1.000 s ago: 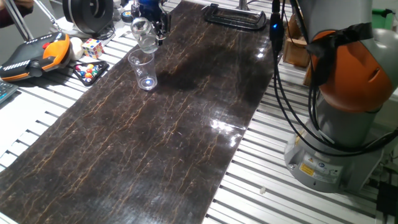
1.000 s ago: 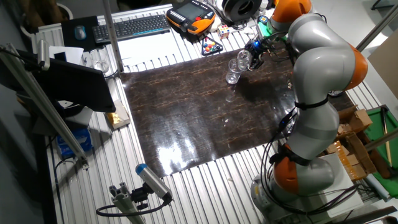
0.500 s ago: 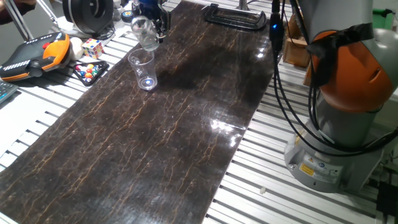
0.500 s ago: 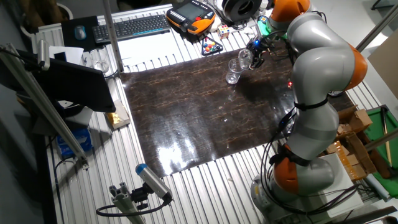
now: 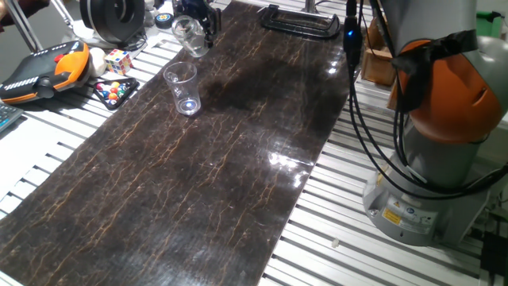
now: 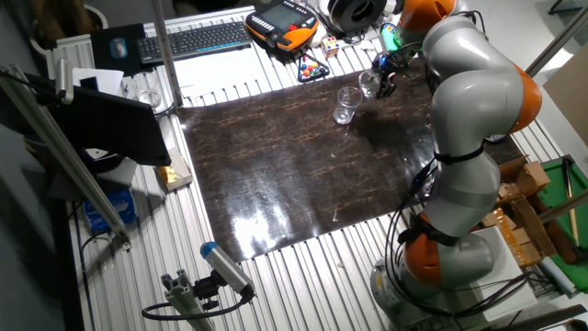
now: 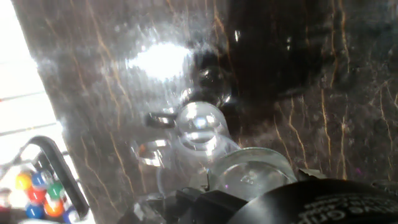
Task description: Pour the water from one cup into another empty cup
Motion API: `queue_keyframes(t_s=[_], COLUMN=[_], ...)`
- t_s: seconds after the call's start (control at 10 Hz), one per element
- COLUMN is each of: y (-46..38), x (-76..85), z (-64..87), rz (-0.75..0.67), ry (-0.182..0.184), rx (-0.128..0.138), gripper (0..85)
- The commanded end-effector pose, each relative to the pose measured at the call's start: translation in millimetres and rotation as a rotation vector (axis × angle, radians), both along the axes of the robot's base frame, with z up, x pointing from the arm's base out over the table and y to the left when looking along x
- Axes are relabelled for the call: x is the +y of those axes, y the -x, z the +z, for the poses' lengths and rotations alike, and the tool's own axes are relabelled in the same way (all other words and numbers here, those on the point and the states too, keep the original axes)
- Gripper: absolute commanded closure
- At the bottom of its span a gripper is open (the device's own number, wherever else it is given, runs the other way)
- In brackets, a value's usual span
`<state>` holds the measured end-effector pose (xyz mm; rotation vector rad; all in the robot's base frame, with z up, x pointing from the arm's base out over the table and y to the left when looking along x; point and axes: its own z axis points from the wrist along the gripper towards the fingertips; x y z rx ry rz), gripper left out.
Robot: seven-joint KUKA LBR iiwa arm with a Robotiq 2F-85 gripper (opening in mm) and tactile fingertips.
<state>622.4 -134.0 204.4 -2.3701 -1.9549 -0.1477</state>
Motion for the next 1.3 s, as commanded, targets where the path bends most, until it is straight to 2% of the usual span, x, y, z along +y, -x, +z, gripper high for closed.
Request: queue_keyframes(t_s=[0.0, 0.3, 0.5, 1.2], y=[-0.5, -2.8, -4.0, -11.2], x=[-4.0, -12.8, -13.2, -15.7], z=[-0.9, -3.6, -5.3, -13.2], rz=[0.000, -0.007, -0.010, 0.012], ry=[0.011, 0.066, 0.098, 0.186], rx=[0.000, 0.003, 0.014, 0.018], gripper=[84.3, 84.3, 84.3, 84.3])
